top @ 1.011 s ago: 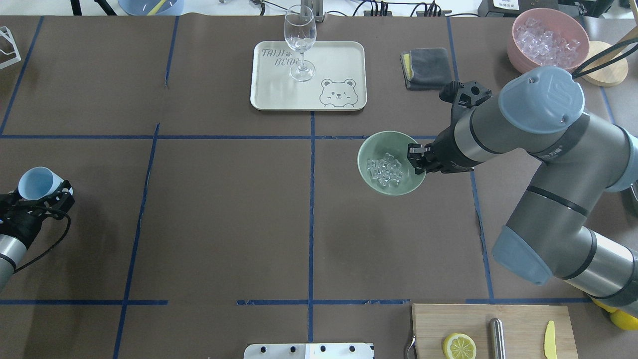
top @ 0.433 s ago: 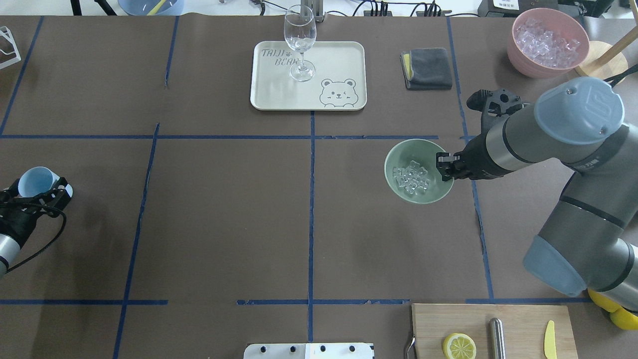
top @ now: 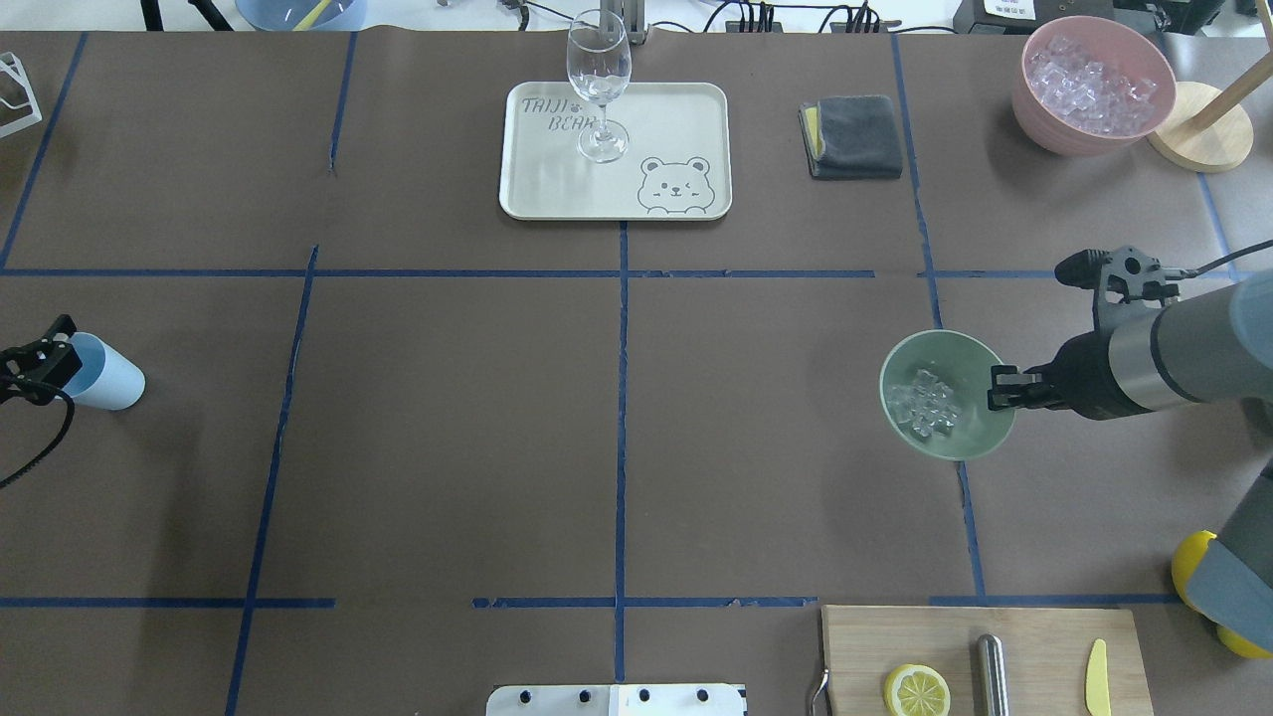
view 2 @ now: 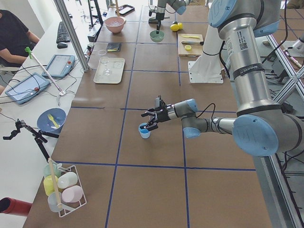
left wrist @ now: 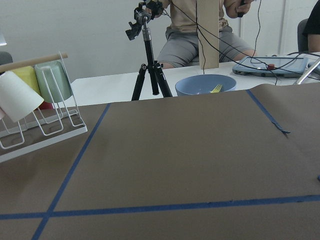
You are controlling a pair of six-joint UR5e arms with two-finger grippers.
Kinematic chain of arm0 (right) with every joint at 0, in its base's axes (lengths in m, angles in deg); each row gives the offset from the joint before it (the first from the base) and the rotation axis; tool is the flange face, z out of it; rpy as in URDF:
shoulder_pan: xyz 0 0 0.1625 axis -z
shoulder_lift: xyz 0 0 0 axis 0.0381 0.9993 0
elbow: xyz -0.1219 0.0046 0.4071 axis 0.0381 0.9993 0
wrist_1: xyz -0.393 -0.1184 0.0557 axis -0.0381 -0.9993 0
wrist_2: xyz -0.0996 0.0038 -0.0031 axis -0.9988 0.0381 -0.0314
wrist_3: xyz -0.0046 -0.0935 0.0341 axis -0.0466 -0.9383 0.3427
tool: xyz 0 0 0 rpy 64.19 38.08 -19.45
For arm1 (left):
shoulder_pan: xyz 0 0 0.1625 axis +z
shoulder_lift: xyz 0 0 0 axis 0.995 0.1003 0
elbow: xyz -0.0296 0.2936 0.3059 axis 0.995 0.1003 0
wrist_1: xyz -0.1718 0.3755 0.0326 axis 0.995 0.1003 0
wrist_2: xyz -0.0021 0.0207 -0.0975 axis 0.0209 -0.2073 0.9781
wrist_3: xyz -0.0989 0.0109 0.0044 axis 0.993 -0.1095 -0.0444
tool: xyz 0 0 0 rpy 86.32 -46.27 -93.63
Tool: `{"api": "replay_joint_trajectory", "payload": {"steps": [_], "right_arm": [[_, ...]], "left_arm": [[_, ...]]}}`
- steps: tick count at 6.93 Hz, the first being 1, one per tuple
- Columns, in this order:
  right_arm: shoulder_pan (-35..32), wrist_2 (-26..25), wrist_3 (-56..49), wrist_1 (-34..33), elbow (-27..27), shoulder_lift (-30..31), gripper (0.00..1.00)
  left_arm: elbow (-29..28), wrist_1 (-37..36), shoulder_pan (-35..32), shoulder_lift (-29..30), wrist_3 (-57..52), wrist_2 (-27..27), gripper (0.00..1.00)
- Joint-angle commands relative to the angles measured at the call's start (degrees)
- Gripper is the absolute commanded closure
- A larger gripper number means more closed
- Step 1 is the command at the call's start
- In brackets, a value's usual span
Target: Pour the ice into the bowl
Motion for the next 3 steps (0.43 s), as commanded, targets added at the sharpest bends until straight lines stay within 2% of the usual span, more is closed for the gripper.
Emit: {"api": "replay_joint_trajectory", "payload": {"steps": [1, 3], "right_arm": [[-5.08, 1.64, -7.63, 11.95, 8.48, 5.01, 1.00], [-14.47, 10.05, -15.64, 14.53, 16.22, 5.02, 1.00]], "left_arm": [[4.08, 0.09, -9.40, -0.03, -11.68, 9.17, 0.00], [4.97, 0.09, -11.82, -0.03, -13.67, 11.86, 0.00]]}}
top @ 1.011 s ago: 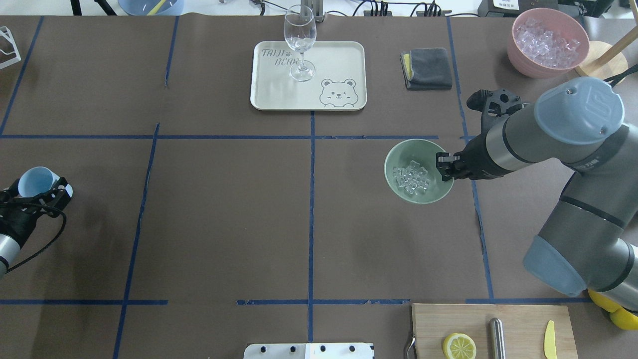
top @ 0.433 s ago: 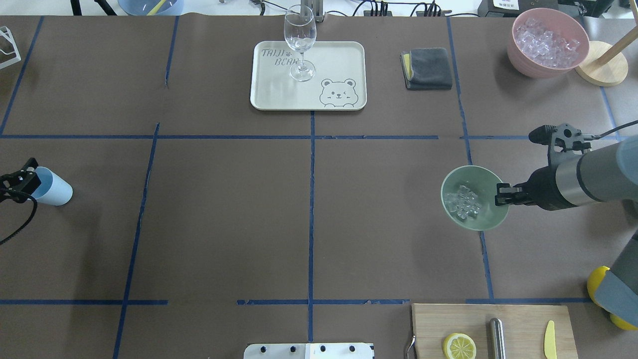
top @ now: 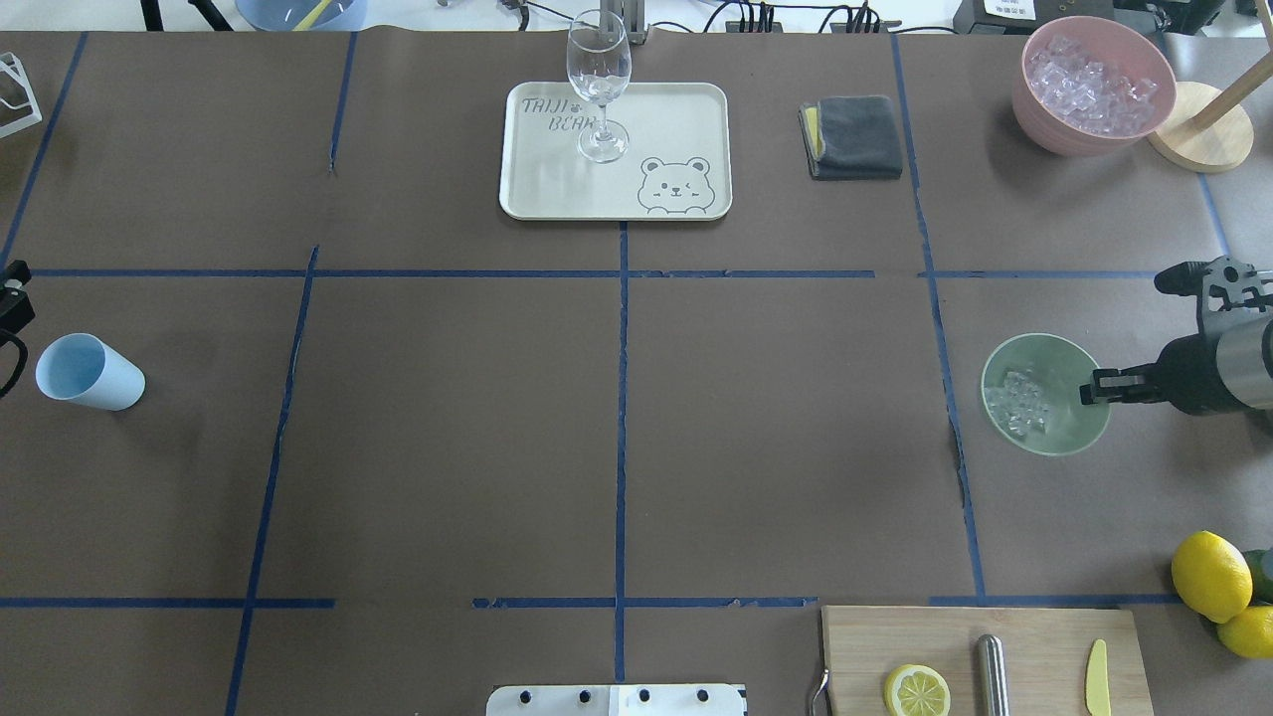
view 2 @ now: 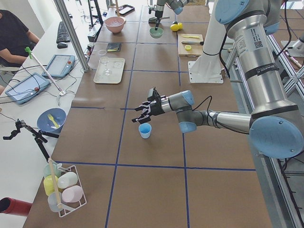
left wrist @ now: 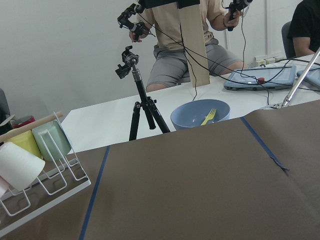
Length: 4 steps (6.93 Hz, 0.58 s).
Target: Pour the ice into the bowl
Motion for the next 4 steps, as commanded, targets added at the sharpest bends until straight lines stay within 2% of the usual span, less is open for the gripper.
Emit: {"api": "replay_joint_trajectory", "payload": {"steps": [1, 2, 3, 4], "right_arm": [[-6.18, 5.67, -4.84, 1.71, 5.63, 0.14, 1.00], [-6.27, 5.94, -4.84, 1.54, 6.16, -0.12, 0.94], [-6.36, 5.68, -4.84, 1.45, 6.17, -0.21, 0.07], [-6.54, 5.24, -4.93, 1.36, 5.91, -0.03, 0.00]], "left_arm": [[0.39, 0.01, -1.44, 0.19, -1.28, 1.59, 0.00], [0.13, -0.25, -1.44, 0.10, -1.37, 1.68, 0.00], [-0.31, -0.60, -1.44, 0.10, -1.37, 2.29, 0.00], [-0.23, -0.61, -2.57, 0.01, -1.45, 6.99, 0.00]]}}
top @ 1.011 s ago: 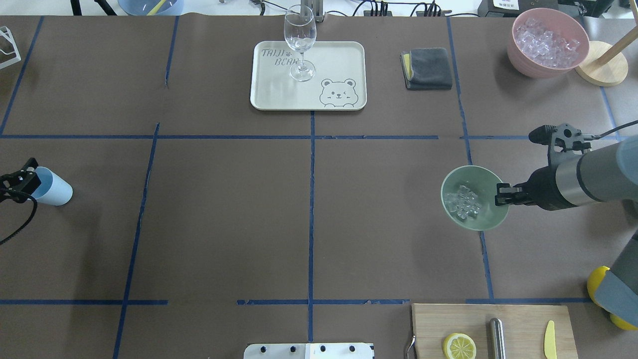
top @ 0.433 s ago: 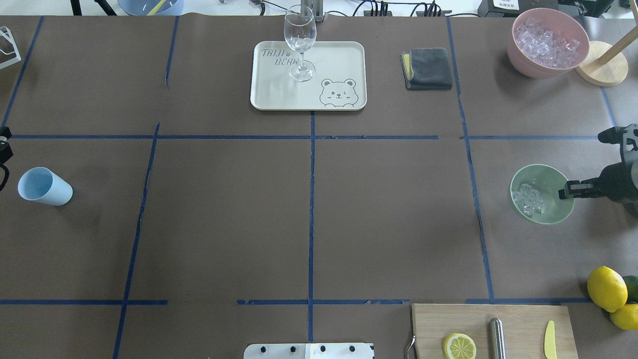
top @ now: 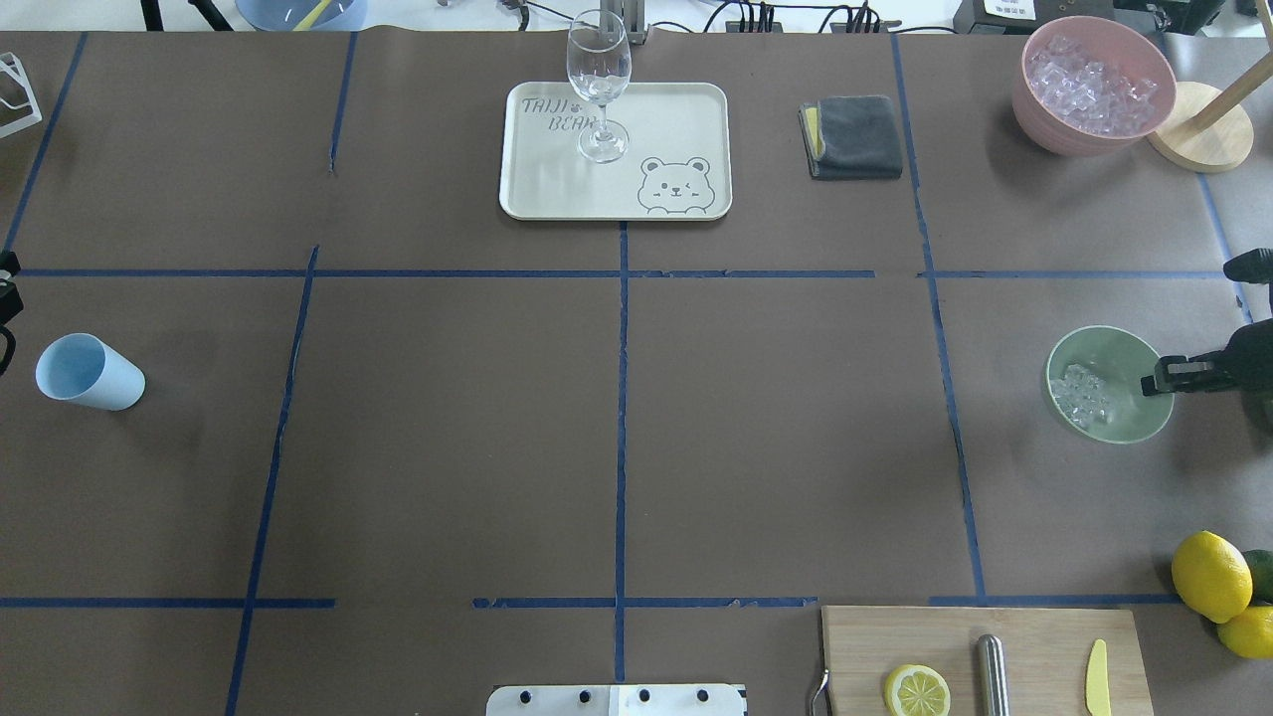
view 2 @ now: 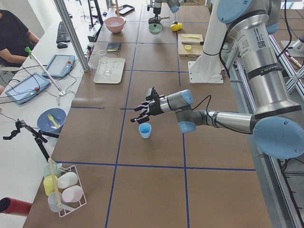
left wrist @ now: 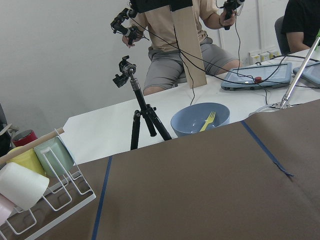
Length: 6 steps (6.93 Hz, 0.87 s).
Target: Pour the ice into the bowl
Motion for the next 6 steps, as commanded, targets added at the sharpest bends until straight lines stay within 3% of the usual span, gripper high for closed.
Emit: {"api": "replay_joint_trajectory", "payload": {"steps": [1, 3, 5, 6], "right_arm": [[-1.65, -0.31, -2.74, -0.71, -0.06, 0.07, 0.00], [-6.12, 0.13, -14.47, -7.78, -0.76, 0.16, 0.00], [-12.27, 0.31, -29.33, -15.70, -1.37, -0.28, 0.00], [-14.91, 0.22, -34.71, -21.92, -3.81, -0.89, 0.00]], "left_arm": [[-0.18, -0.14, -2.71, -0.08, -0.17, 7.58, 0.00], [-0.09, -0.48, -7.09, 0.10, -6.71, 11.89, 0.00], [0.34, -6.86, -20.24, 2.28, -14.81, 33.43, 0.00], [-0.09, -13.34, -27.36, 5.17, -21.12, 41.55, 0.00]]}}
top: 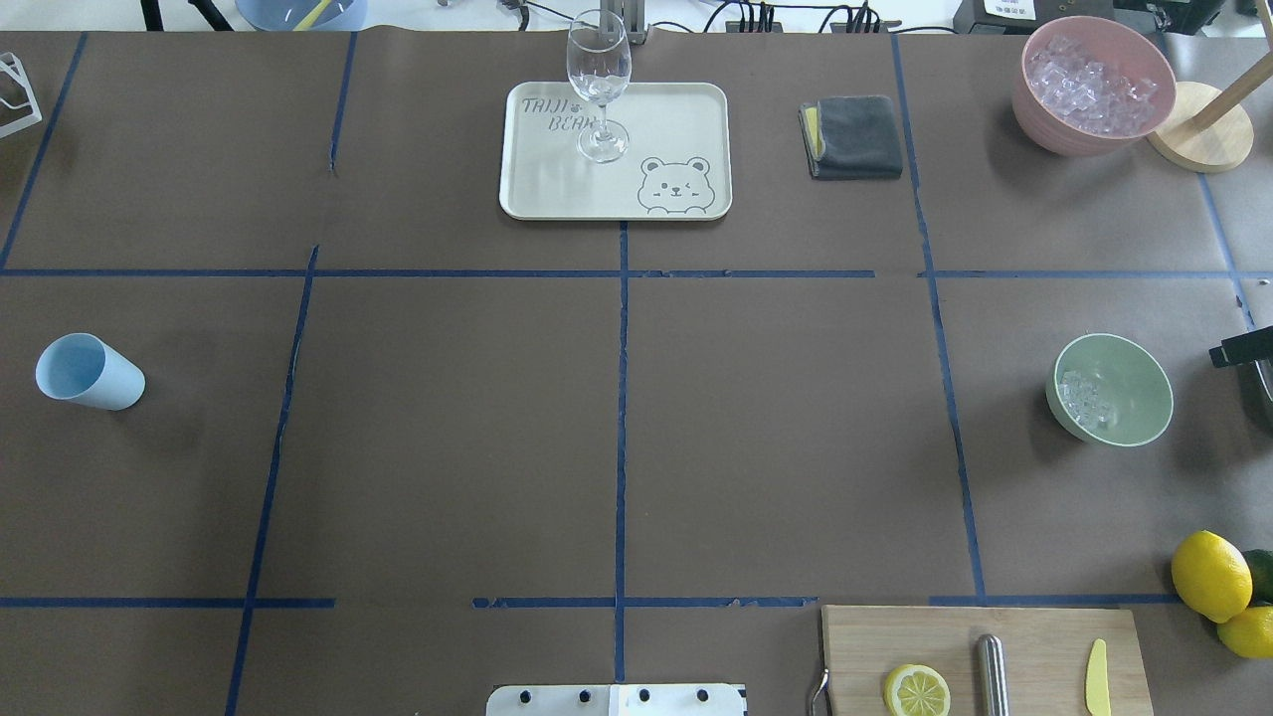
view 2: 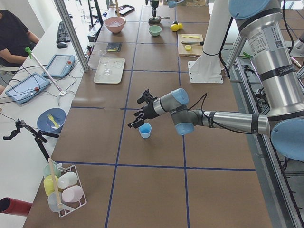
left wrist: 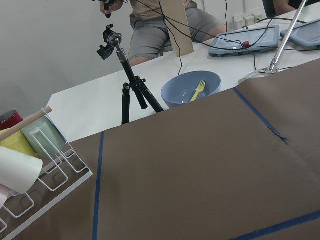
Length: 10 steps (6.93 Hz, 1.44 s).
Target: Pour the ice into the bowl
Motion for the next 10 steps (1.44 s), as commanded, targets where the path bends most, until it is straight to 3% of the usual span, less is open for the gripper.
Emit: {"api": "replay_joint_trajectory", "payload": {"steps": [1, 2, 4, 5, 6, 7, 8, 9, 10], "right_arm": [[-6.12, 0.10, -13.59, -14.72, -5.88, -0.95, 0.00], [-9.28, 0.27, -20.53, -21.93, -7.92, -2.09, 0.00], [-14.48, 0.62, -28.92, -29.62, -7.67, -4.29, 0.00], [-14.93, 2.37, -28.07, -29.48, -7.15, -3.60, 0.00], [-14.85, 2.91, -27.98, -28.87, -4.53, -4.29, 0.00], [-14.68, 3.00, -28.15, -28.77, -1.99, -4.29, 0.00], [-15.02, 6.48, -27.98, -27.55, -1.26, -5.69, 0.00], [-16.68, 9.91, -27.98, -27.54, -1.08, -5.70, 0.00], [-18.00, 11.86, -27.98, -27.54, -0.91, -5.61, 0.00]], "left_arm": [[-0.18, -13.21, -10.93, 5.08, -10.95, 13.64, 0.00], [-0.62, -17.63, -11.12, 5.88, -13.17, 16.27, 0.00], [-4.20, -26.07, -17.94, 7.64, -21.93, 29.93, 0.00], [-7.88, -27.85, -20.85, 7.65, -23.11, 36.79, 0.00], [-10.53, -27.95, -21.23, 6.87, -23.21, 39.56, 0.00], [-10.55, -28.04, -21.84, 5.29, -23.47, 39.68, 0.00], [-10.64, -28.48, -22.98, 3.71, -26.87, 40.63, 0.00], [-10.55, -34.66, -24.99, 4.04, -27.08, 46.21, 0.00], [-9.42, -41.68, -26.58, 4.92, -27.17, 46.88, 0.00]]}}
